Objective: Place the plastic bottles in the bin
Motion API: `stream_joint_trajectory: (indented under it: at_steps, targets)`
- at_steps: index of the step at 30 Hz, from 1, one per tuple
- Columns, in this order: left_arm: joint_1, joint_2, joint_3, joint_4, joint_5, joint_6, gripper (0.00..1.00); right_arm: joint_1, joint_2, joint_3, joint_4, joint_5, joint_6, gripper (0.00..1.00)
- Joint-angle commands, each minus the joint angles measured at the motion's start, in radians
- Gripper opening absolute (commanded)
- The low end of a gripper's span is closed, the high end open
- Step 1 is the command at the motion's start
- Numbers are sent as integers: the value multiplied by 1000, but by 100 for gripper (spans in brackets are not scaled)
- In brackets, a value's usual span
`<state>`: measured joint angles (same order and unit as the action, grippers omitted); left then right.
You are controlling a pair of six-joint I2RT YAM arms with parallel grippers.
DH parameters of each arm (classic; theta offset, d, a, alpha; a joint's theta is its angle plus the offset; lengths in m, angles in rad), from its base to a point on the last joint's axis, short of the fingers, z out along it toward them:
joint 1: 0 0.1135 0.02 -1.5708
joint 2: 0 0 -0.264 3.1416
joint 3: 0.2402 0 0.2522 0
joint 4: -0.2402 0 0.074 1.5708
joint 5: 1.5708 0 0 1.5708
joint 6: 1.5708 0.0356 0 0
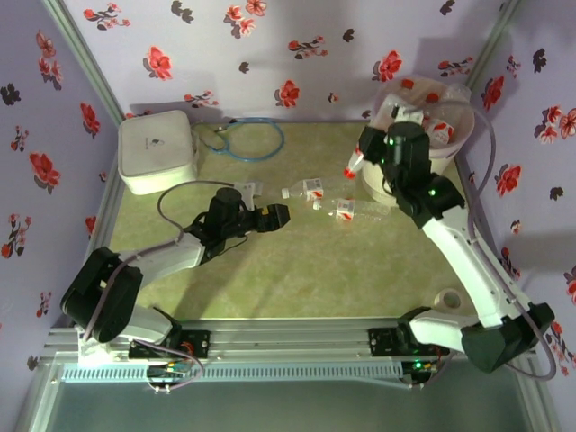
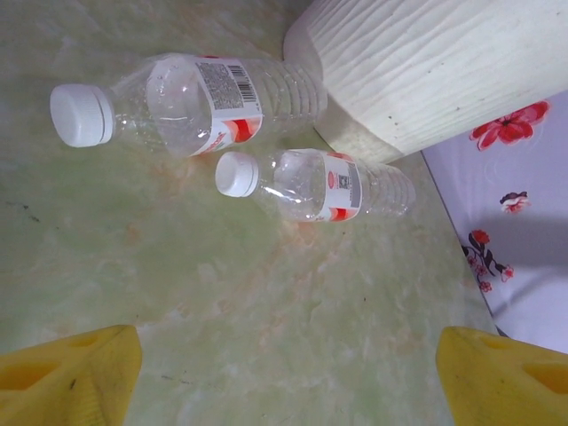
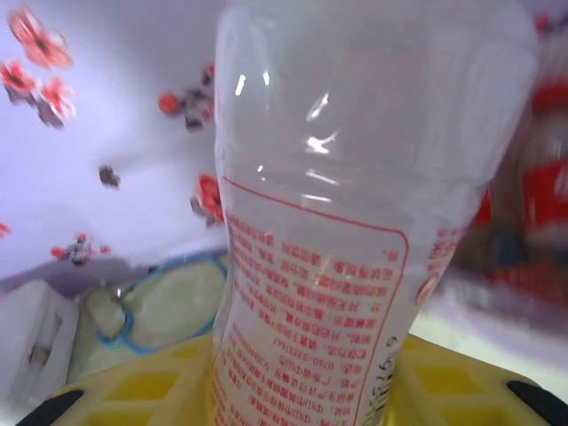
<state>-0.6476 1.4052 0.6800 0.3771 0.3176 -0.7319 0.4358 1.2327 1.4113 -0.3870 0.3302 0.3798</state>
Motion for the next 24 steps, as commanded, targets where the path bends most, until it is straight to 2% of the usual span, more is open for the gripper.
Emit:
stream_joint_trajectory:
  at_steps: [1,5,12,15,20,24]
  targets:
    - [6,-83,-18,-26,-12,4,87,-58,87,166,2,88,-202,42]
    - [6,-159,-58,-52,-56,7,87,-168,233,366,-65,127,-226,42]
    - [7,-215,-78,-86,-76,9,87,-234,483,576,-78,228,-324,43]
    - [6,-233,-74,-102,-80,16,87,-260,585,683,-151,268,-323,43]
    - [6,-249,-80,-113,-88,21,87,-280,676,737,-209,347,-322,42]
    - [6,-246,-83,-112,-89,21,87,-309,727,760,-289,319,-281,42]
